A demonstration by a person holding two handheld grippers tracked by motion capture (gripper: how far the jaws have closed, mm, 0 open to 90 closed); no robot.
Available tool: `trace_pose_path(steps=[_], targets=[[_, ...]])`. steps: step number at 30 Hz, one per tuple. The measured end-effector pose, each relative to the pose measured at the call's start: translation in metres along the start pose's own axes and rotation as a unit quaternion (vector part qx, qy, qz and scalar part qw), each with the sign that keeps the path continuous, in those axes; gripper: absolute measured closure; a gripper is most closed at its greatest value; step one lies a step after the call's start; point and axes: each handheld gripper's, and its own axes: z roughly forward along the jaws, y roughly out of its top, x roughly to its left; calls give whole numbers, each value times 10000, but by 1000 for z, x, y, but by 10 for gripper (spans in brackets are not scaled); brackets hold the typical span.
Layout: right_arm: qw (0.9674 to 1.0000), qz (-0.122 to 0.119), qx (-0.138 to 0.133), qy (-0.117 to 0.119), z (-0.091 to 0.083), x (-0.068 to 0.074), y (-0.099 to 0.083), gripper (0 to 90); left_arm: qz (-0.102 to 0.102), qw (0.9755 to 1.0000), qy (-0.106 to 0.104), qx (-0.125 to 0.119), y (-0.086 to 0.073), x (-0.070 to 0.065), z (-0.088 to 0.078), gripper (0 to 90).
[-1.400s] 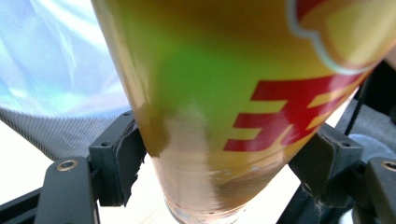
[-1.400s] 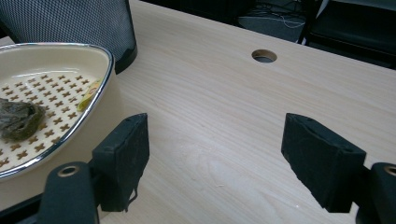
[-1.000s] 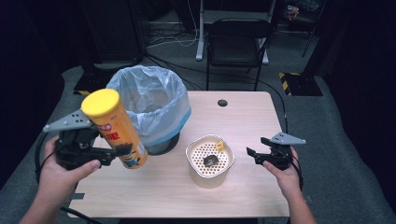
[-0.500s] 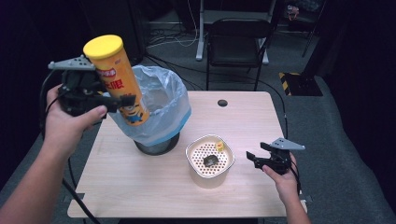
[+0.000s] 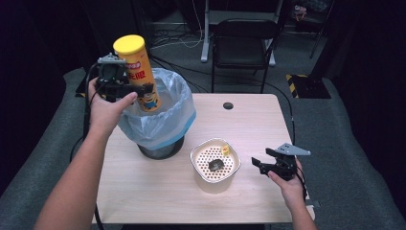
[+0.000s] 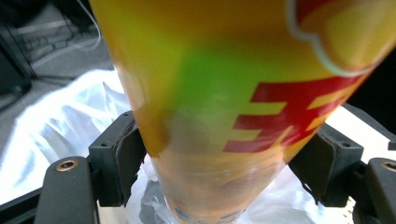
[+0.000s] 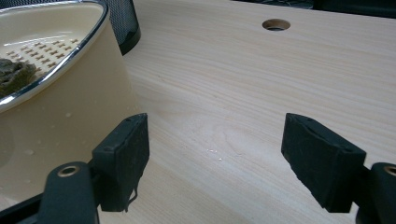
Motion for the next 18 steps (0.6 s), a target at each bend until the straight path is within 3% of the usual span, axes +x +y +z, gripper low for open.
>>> trace_pose_path(steps=[1, 5, 7, 9, 10, 11, 12, 14, 17, 18], targets=[[10000, -15, 7, 1, 1, 0, 0, 232, -65, 10000, -1, 49, -2, 2, 5, 242], [10000, -39, 18, 21, 2, -1, -1, 232, 37, 9987, 224, 461, -8, 10, 22, 241], [10000, -31, 14, 43, 3, -1, -1, 232, -29, 9976, 99, 681, -12, 16, 29, 241], [10000, -28, 29, 26, 4, -2, -2, 232, -98, 9972, 114, 736, -15, 17, 32, 241], [10000, -12, 23, 42, 3, -2, -2, 232, -175, 9953, 58, 947, -20, 20, 37, 238], [10000, -12, 23, 42, 3, -2, -2, 232, -175, 9953, 58, 947, -20, 20, 37, 235], [10000, -5, 6, 30, 2, -3, -3, 232, -142, 9921, 77, 1244, -24, 23, 42, 203], [10000, 52, -11, 37, 1, -5, -3, 232, -107, 9921, 141, 1242, -23, 22, 40, 166], [10000, 64, -20, 18, 0, -6, -4, 232, -190, 9942, 23, 1060, -22, 20, 33, 142], [10000, 74, -35, 34, 0, -6, -4, 232, -106, 9944, 102, 1051, -23, 18, 31, 141]])
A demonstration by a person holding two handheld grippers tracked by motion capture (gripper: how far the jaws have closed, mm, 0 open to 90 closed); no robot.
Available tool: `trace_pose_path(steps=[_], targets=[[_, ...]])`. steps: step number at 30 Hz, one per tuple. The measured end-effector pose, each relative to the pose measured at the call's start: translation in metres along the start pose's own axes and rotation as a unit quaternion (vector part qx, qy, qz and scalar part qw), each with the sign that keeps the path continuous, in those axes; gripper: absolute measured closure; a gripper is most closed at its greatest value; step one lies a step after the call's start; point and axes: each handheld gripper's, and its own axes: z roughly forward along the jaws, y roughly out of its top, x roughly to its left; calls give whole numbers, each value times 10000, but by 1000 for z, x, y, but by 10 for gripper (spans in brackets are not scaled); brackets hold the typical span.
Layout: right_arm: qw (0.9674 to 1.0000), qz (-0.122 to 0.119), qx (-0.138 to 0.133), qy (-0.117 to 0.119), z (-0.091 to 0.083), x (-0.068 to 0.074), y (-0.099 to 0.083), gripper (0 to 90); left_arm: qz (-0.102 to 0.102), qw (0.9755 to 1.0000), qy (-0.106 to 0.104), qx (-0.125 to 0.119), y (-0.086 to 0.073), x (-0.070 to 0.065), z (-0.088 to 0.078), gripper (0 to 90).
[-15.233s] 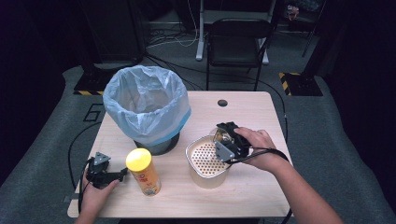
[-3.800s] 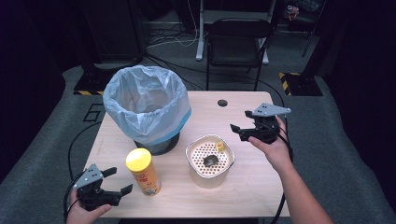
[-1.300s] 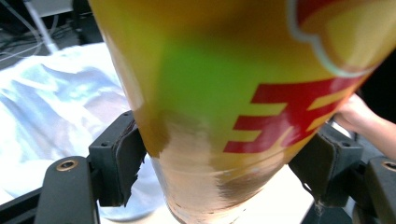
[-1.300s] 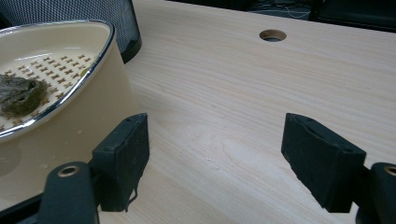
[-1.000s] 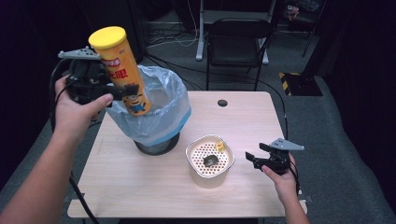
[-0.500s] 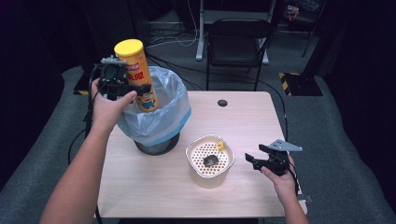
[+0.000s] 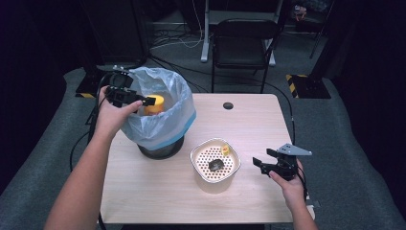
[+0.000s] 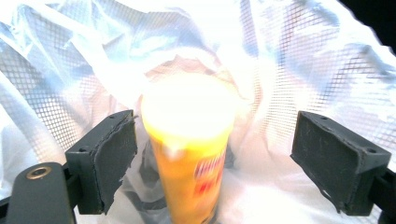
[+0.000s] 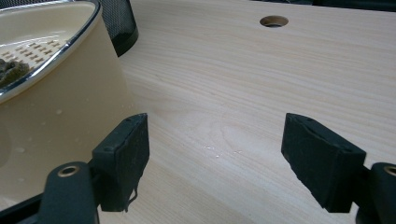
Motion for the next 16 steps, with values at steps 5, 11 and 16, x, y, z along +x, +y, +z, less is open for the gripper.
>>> trace_pose_path(steps=[5, 11, 16], targets=[[10000, -29, 14, -8, -1, 1, 0, 232, 21, 9996, 27, -269, -6, -1, -21, 148], [10000, -49, 48, -46, -1, 1, -2, 232, -5, 9972, -195, -725, -22, -5, -68, 151], [9998, -141, 110, -72, -2, 1, -3, 230, 151, 9940, -288, -1044, -51, -5, -102, 153]])
